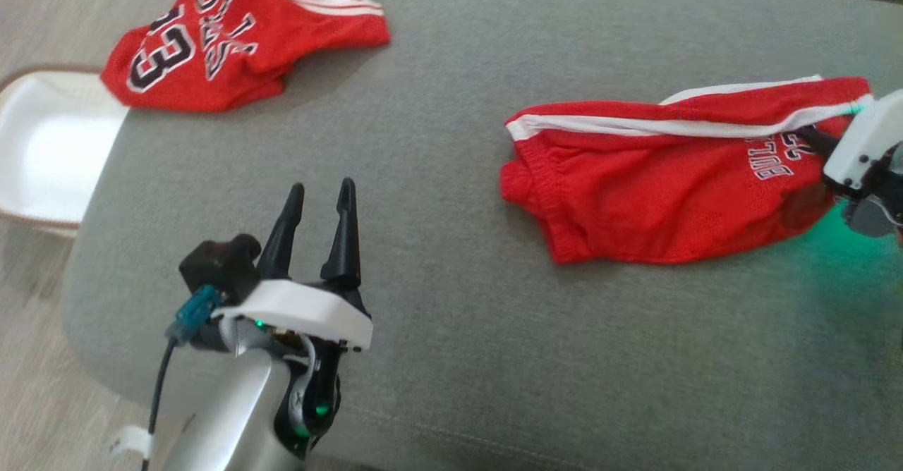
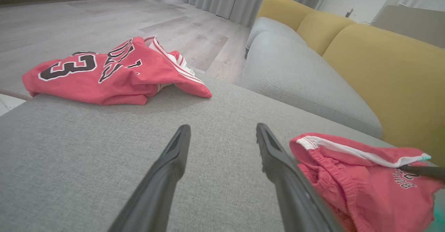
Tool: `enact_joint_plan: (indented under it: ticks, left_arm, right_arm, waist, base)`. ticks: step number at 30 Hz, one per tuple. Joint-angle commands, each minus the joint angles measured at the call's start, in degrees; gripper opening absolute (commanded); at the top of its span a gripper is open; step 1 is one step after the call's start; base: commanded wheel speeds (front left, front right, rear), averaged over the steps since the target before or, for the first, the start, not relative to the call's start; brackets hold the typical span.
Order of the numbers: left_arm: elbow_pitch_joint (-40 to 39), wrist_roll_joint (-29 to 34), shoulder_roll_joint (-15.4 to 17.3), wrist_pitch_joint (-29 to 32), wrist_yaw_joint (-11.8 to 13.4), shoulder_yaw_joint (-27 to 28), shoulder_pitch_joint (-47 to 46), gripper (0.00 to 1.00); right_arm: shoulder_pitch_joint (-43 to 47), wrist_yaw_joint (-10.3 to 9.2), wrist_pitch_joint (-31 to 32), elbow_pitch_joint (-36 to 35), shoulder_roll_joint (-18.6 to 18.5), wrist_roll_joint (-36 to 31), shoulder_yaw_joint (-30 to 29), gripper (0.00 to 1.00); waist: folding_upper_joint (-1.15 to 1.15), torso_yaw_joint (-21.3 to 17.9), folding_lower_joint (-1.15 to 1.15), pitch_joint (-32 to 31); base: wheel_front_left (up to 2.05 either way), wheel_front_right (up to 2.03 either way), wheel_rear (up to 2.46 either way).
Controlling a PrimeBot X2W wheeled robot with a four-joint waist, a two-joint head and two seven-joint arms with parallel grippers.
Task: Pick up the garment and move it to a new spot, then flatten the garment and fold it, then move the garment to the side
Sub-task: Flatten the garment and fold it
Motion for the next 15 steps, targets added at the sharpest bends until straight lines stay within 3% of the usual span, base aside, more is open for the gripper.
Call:
enact_joint_plan:
  ticks: [1, 15]
  left_arm:
    - [-1.37, 0.65, 0.96, -0.70, -0.27, 2.48, -0.25, 1.00]
    - [-2.19, 2.72, 1.88, -0.70, -0.01, 4.07, 2.61, 1.00]
  right_arm:
    - [1.43, -0.04, -1.69, -2.18, -0.53, 0.11, 0.65, 0.00]
    - [9.21, -0.04, -10.57, -6.89, -3.29, 3.12, -0.07, 0.00]
  waist:
    - [0.00, -2.71, 0.00, -1.90]
    - [0.00, -13.32, 0.00, -6.56]
  base:
    - [0.00, 0.00, 0.00]
    - [0.00, 0.00, 0.00]
